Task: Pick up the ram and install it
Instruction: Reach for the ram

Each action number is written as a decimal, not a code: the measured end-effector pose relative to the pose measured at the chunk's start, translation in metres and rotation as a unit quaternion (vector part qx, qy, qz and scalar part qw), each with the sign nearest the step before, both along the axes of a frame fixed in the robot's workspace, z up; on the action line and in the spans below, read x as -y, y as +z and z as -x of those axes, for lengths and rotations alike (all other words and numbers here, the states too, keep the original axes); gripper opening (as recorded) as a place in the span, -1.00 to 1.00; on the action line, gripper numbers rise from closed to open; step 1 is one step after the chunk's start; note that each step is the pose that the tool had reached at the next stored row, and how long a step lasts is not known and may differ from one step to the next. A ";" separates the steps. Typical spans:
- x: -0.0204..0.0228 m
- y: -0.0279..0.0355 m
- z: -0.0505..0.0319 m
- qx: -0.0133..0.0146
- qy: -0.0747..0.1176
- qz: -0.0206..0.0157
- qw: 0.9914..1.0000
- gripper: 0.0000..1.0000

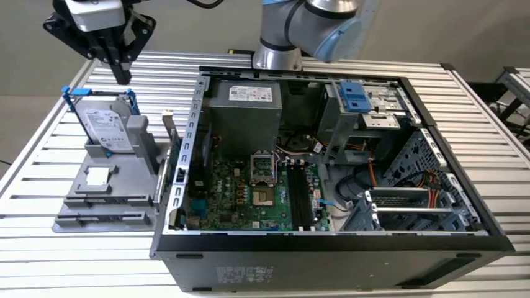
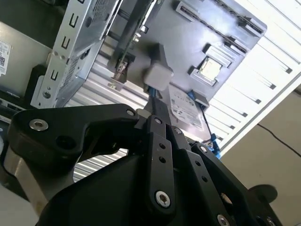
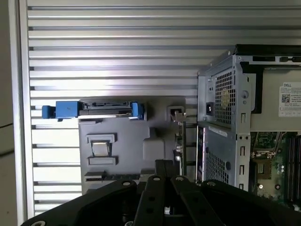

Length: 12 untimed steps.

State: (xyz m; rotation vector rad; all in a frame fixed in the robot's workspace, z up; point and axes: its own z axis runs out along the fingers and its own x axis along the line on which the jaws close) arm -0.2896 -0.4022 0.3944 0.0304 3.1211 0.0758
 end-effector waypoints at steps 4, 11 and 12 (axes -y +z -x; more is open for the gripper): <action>0.0002 0.0000 0.0125 0.000 0.002 0.000 1.000 -1.00; 0.0004 -0.0001 0.0350 0.000 0.006 0.000 1.000 -1.00; 0.0004 -0.0001 0.0381 0.000 0.007 0.000 1.000 -1.00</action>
